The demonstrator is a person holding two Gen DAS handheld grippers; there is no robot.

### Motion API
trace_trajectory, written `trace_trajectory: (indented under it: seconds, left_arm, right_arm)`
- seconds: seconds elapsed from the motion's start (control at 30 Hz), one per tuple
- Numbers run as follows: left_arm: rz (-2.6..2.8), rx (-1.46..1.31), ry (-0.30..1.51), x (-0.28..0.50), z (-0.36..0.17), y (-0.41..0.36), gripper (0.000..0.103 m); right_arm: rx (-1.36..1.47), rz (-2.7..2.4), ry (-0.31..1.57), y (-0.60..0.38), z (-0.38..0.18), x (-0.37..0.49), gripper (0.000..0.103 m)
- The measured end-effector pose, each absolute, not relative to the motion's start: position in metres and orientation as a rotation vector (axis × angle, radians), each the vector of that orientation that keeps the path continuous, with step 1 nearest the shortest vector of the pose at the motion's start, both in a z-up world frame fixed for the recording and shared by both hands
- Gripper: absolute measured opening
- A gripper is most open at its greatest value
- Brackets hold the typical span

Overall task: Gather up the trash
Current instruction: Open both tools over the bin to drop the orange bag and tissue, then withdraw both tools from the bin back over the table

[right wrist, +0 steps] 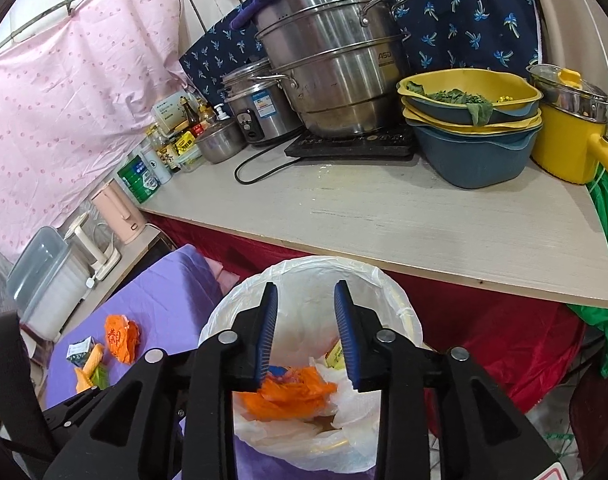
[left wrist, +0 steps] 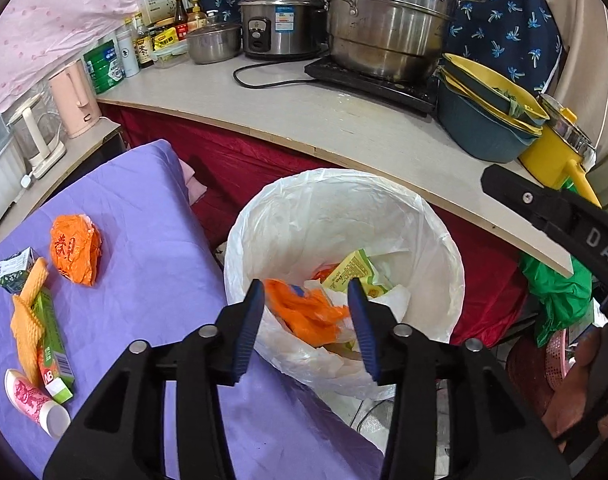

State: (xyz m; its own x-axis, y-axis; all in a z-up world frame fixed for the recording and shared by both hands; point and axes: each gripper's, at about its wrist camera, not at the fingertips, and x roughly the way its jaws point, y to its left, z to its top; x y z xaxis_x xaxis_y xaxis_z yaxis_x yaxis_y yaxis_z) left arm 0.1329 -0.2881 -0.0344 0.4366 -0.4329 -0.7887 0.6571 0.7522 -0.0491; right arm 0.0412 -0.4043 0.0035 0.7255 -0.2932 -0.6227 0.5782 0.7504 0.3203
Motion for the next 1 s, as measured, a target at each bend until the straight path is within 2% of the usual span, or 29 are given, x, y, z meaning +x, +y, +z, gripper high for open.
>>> trace_trajectory:
  seconds: [0.43, 0.57, 0.73, 1.0]
  left_arm:
    - [-0.634, 0.222, 0.858, 0.138, -0.013, -0.246, 0.047]
    - [-0.598, 0.188, 0.838, 0.142, -0.004, -0.222, 0.055]
    - [-0.554, 0.154, 0.824, 0.147, 0.004, -0.188, 0.056]
    - [-0.450, 0.096, 0.812, 0.154, 0.007, -0.120, 0.069]
  right_arm:
    - [0.487, -0.461, 0.569, -0.366, 0.022, 0.047, 0.035]
    - [0.472, -0.438, 0.570, -0.347, 0.027, 0.051, 0.040]
    - [0.451, -0.395, 0.580, -0.317, 0.031, 0.059, 0.041]
    - [0.420, -0.318, 0.606, -0.264, 0.032, 0.074, 0.047]
